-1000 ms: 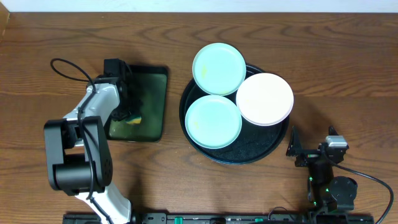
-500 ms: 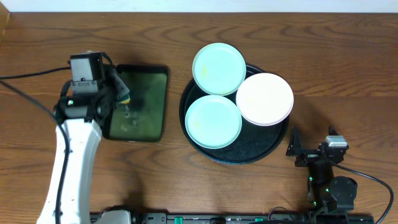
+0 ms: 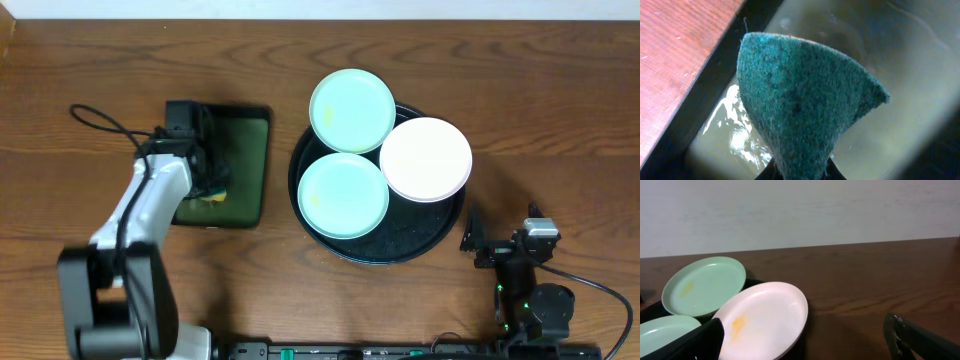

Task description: Clean dirty plates on tray and stack at the side

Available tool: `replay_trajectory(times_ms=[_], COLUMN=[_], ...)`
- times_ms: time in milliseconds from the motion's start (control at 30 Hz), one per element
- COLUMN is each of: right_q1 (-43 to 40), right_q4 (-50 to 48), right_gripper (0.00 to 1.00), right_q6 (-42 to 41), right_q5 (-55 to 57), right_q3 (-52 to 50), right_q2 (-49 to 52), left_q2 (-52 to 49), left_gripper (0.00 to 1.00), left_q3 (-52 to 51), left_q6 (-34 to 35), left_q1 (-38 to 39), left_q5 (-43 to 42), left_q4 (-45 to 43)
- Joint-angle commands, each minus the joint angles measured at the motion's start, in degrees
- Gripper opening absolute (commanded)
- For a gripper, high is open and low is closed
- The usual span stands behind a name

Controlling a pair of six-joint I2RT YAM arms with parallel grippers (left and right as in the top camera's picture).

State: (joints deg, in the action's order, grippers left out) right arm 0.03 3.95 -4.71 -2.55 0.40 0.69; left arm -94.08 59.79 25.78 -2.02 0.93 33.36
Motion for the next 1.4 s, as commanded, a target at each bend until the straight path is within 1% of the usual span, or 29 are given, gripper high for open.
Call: replay_trajectory(times_ms=[0, 67, 167, 233, 300, 367, 467, 600, 700, 800, 933, 967, 1033, 1067, 1100, 1167, 1233, 1367], right_q1=[0.81, 0.81, 0.81, 0.81, 0.81, 0.81, 0.81, 0.81, 0.81, 0.81, 0.81, 0.81, 0.81, 0.81, 0.81, 0.81, 0.81, 0.81], right_q4=[0.2, 0.2, 0.2, 0.2, 0.2, 0.2, 0.2, 0.2, 0.2, 0.2, 0.2, 0.2, 0.2, 0.2, 0.2, 0.2, 0.2, 0.2], right_gripper=[0.99, 0.99, 0.99, 0.99, 0.99, 0.99, 0.99, 0.99, 0.99, 0.99, 0.99, 0.99, 0.99, 0.99, 0.99, 0.99, 0.99, 0.99], right_q6=[0.72, 0.72, 0.72, 0.72, 0.72, 0.72, 0.72, 0.72, 0.72, 0.72, 0.72, 0.72, 0.72, 0.72, 0.72, 0.72, 0.72, 0.72], right_q5=[0.37, 0.37, 0.37, 0.37, 0.37, 0.37, 0.37, 0.37, 0.37, 0.37, 0.37, 0.37, 0.37, 0.37, 0.37, 0.37, 0.37, 0.37], right_q3=[-0.09, -0.09, -0.09, -0.09, -0.09, -0.09, -0.09, -0.09, -0.09, -0.09, -0.09, -0.09, -0.09, -0.09, -0.09, -0.09, -0.09, -0.09], right_q2=[-0.35, -0.35, -0.35, -0.35, -0.35, -0.35, -0.35, -0.35, -0.35, -0.35, -0.35, -0.35, -0.35, -0.37, -0.35, -0.35, -0.35, -0.35], left_q2=[11.45, 16.17, 20.28, 20.92, 20.33, 19.15, 15.02, 6.78, 0.13, -5.6, -8.48, -8.5, -8.33, -8.24, -8.07, -7.48, -6.23, -0.85], left_gripper=[0.07, 0.07, 0.07, 0.08, 0.08, 0.07, 0.08, 0.07, 0.08, 0.07, 0.08, 0.16, 0.39, 0.48, 0.53, 0.61, 0.65, 0.66], left_q3=[6.84, 6.82, 6.82, 6.82, 6.43, 5.27, 3.21, 3.02, 3.02, 3.02, 3.02, 3.02, 3.04, 3.06, 3.1, 3.37, 4.02, 5.35], left_q6=[0.0, 2.69, 8.24, 10.58, 11.45, 11.96, 13.6, 15.47, 15.78, 19.17, 19.34, 19.32, 19.28, 19.28, 19.28, 18.14, 15.89, 14.75], left_q1=[0.13, 0.17, 1.84, 4.35, 8.33, 12.5, 19.8, 28.68, 34.03, 37.44, 39.28, 39.36, 39.34, 39.34, 39.34, 39.34, 39.1, 36.92], left_q5=[-7.98, -12.63, -16.0, -17.38, -17.42, -17.25, -16.5, -16.31, -13.53, -9.79, -9.2, -9.22, -9.25, -9.25, -9.25, -9.22, -9.22, -9.22], left_q4=[2.03, 2.16, 3.43, 4.66, 5.57, 4.66, 0.68, -2.91, -5.77, -7.43, -8.24, -8.2, -8.24, -8.24, -8.26, -8.26, -8.15, -7.08])
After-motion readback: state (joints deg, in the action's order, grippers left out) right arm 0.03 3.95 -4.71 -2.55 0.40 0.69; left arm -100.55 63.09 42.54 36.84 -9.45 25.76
